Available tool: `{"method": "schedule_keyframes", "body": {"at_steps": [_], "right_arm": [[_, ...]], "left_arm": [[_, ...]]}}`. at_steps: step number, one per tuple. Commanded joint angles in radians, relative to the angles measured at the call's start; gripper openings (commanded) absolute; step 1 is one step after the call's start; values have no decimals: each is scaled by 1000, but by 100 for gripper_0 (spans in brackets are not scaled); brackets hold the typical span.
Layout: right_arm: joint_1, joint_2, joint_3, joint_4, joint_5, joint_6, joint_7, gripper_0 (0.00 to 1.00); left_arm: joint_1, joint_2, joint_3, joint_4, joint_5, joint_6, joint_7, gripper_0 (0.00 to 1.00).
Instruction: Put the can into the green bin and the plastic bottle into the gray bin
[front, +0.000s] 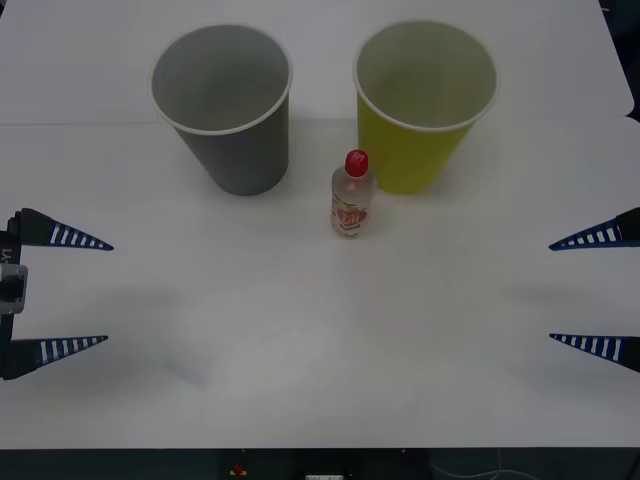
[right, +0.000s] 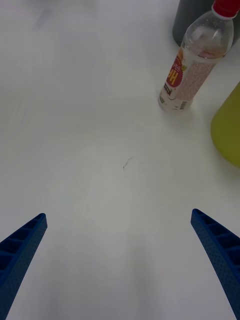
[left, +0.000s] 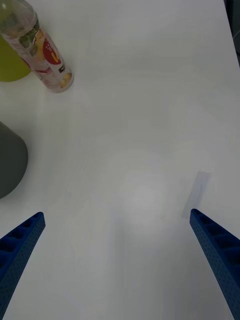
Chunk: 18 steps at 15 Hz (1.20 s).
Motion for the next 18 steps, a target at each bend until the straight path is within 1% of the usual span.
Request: {"method": "schedule_keyframes", "body": {"at_steps": [1, 3, 6, 8, 10, 12, 15, 18], "right_arm": [[4, -1, -5, 4, -1, 2, 1, 100], [17, -13, -33, 1, -10, 4, 3, 100], [19, -11, -36, 1, -13, 4, 4, 100], [17, 12, -36, 2, -14, 7, 9, 100], [19, 50, -30, 1, -14, 18, 12, 100], [19, 74, -1, 2, -14, 47, 18, 100], [28, 107, 55, 2, -14, 121, 27, 100], [42, 125, 131, 1, -27, 232, 43, 100]], "left_arm": [[0, 0, 0, 0, 0, 0, 0, 100], [0, 0, 0, 0, 0, 0, 0, 100], [0, 0, 0, 0, 0, 0, 0, 100], [0, 0, 0, 0, 0, 0, 0, 100], [0, 0, 0, 0, 0, 0, 0, 100], [0, 0, 0, 0, 0, 0, 0, 100], [0, 0, 0, 0, 0, 0, 0, 100], [0, 0, 0, 0, 0, 0, 0, 100]]}}
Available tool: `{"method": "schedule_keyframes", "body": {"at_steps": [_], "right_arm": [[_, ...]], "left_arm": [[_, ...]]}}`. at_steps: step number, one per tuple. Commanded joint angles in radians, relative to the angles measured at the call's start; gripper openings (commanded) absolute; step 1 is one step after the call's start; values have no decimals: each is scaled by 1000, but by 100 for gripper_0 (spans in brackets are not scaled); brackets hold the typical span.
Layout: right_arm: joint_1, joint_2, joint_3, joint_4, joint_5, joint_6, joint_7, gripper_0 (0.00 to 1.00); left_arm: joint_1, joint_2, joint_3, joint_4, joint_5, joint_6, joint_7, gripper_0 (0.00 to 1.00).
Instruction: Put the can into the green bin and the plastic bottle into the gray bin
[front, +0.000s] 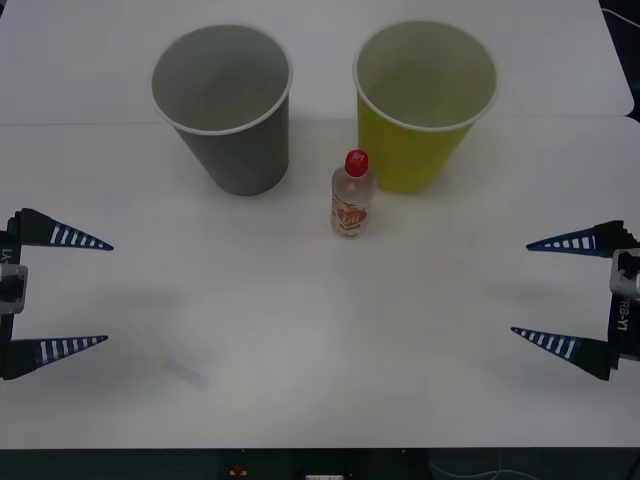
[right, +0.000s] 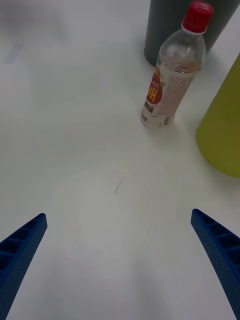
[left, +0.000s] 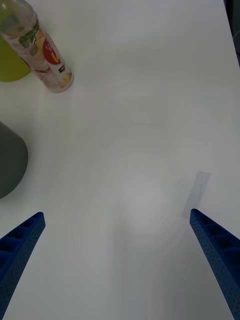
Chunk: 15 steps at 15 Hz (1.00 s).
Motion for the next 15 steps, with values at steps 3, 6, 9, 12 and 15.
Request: {"method": "schedule_keyframes", "body": {"at_steps": [3, 6, 9, 12, 15], "right_arm": [[16, 51, 67, 0, -10, 95, 21, 100], [29, 113, 124, 0, -10, 171, 33, 100], [30, 180, 163, 0, -7, 226, 45, 100], [6, 282, 182, 51, 0, 230, 68, 100], [-36, 361, 200, 110, 0, 230, 88, 100]], "left_arm": [[0, 0, 0, 0, 0, 0, 0, 100], [0, 0, 0, 0, 0, 0, 0, 100], [0, 0, 0, 0, 0, 0, 0, 100], [0, 0, 0, 0, 0, 0, 0, 100], [0, 0, 0, 0, 0, 0, 0, 100]]}}
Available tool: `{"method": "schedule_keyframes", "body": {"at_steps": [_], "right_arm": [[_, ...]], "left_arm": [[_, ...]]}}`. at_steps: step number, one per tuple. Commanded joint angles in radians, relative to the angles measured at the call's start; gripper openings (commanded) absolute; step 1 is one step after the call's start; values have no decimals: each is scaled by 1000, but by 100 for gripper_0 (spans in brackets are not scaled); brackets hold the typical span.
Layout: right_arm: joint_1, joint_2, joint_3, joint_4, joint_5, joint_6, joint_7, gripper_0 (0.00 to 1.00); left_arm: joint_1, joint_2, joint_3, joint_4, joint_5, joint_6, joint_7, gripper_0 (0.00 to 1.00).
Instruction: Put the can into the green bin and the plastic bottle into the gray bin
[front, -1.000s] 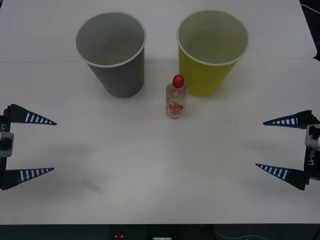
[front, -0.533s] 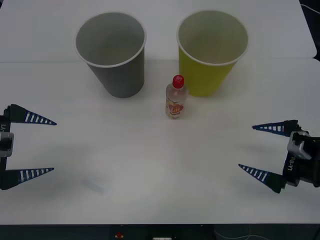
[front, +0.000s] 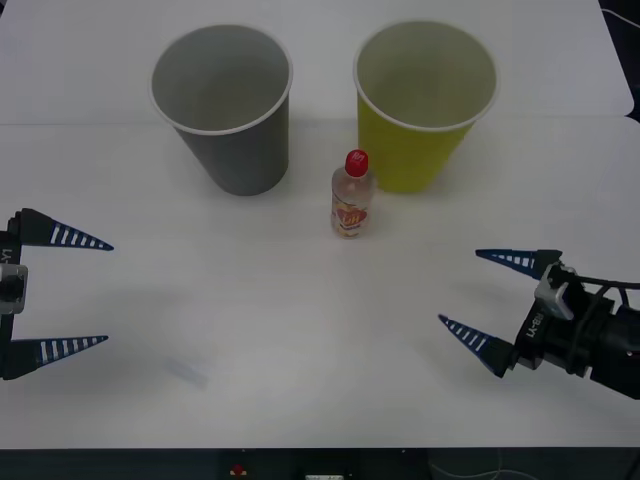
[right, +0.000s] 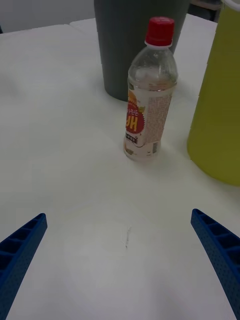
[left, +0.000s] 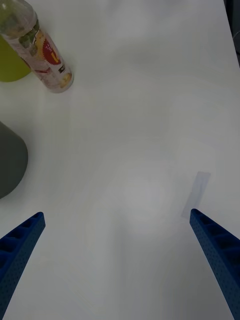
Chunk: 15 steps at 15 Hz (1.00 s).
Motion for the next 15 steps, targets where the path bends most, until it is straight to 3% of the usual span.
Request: {"method": "schedule_keyframes", "body": {"at_steps": [1, 5, 15], "right_arm": [[-45, 71, 18, 58, 1, 0, 13, 100], [-114, 169, 34, 146, 0, -1, 35, 100], [-244, 321, 49, 325, -48, 0, 69, 100]], "left_arm": [[0, 0, 0, 0, 0, 0, 0, 100], [0, 0, 0, 0, 0, 0, 0, 100], [0, 0, 0, 0, 0, 0, 0, 100]]}}
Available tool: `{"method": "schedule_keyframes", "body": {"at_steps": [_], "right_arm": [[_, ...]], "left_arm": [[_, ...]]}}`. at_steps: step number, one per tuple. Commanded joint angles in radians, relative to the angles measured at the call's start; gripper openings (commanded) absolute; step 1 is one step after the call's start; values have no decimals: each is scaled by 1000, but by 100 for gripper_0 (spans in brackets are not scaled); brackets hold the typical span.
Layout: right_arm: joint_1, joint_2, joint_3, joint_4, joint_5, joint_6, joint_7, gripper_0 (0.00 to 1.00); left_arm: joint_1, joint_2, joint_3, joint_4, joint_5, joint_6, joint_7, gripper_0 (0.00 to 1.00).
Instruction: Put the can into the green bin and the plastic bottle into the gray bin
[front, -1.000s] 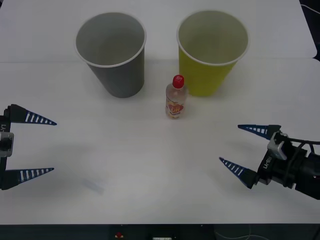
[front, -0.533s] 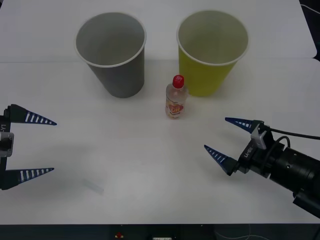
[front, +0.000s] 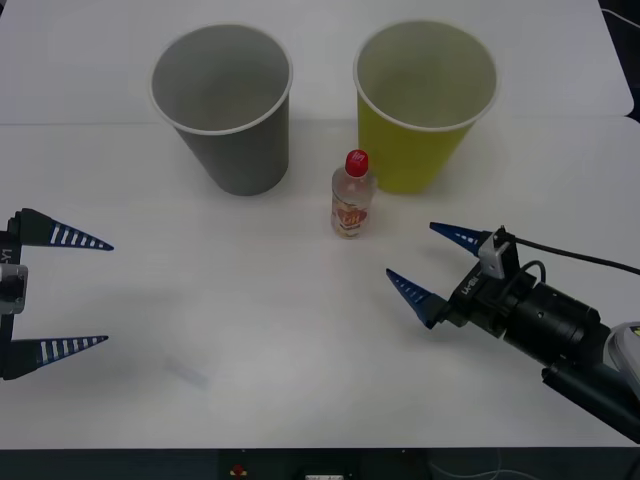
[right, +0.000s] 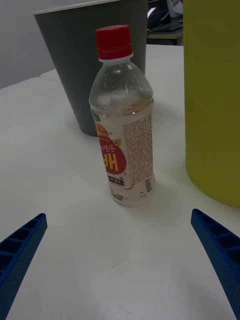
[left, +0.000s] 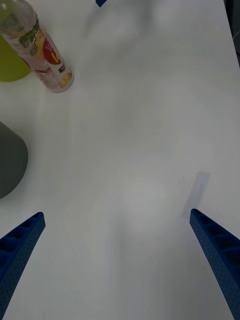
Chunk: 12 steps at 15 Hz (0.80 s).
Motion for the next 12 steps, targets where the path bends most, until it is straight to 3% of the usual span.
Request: {"method": "schedule_keyframes", "body": {"at_steps": [1, 12], "right_arm": [[-37, 41, 1, 45, -5, 4, 10, 100], [-199, 145, 22, 231, -3, 44, 58, 100]], "left_arm": [[0, 0, 0, 0, 0, 0, 0, 100], [0, 0, 0, 0, 0, 0, 0, 100]]}}
